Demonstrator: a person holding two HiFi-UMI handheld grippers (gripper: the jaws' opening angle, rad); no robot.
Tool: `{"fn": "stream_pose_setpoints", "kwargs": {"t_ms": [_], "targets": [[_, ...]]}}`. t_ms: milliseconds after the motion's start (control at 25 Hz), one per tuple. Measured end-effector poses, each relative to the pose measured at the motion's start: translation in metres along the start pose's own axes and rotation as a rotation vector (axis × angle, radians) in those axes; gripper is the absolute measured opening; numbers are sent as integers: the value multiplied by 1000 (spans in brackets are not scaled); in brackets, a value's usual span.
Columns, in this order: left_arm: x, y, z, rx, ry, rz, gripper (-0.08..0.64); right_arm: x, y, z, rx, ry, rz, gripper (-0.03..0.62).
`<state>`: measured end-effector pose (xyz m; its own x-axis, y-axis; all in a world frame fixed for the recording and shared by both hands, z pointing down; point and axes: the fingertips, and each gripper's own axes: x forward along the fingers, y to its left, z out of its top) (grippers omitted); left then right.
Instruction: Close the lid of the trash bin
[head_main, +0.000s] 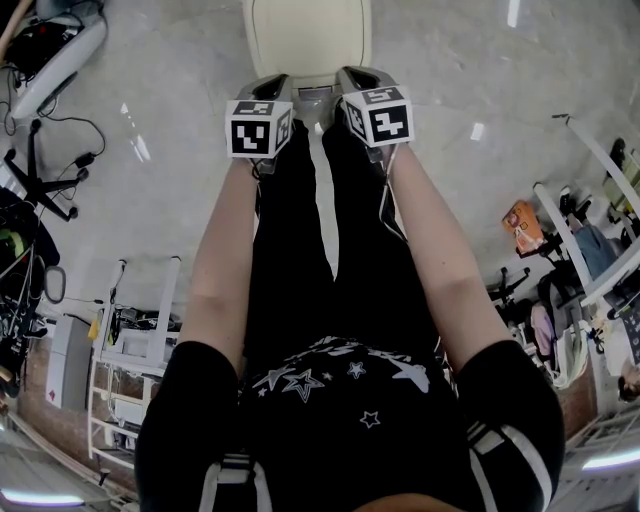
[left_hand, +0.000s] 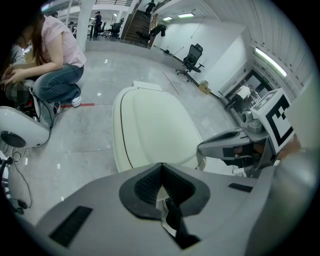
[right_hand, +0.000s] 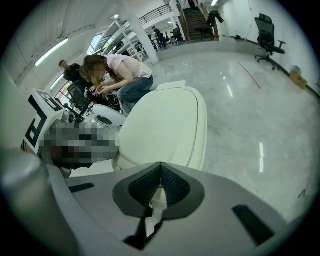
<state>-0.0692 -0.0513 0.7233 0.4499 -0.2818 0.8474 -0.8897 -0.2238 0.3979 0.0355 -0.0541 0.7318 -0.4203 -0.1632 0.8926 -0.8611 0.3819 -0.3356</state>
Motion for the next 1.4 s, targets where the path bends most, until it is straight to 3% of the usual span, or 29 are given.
{"fn": "stream_pose_setpoints", "kwargs": {"t_ms": [520,840,1400], "targets": [[1,0,1,12,16,6,11,-1,-2,1,-11,-2,-32,6],[-26,-18,23,27,-18,2,12,-33,1,23,-6,-55,-41,6],[-123,-93,119,71,-280,27,11,-147,15,88,-16,-265,12,6]]}}
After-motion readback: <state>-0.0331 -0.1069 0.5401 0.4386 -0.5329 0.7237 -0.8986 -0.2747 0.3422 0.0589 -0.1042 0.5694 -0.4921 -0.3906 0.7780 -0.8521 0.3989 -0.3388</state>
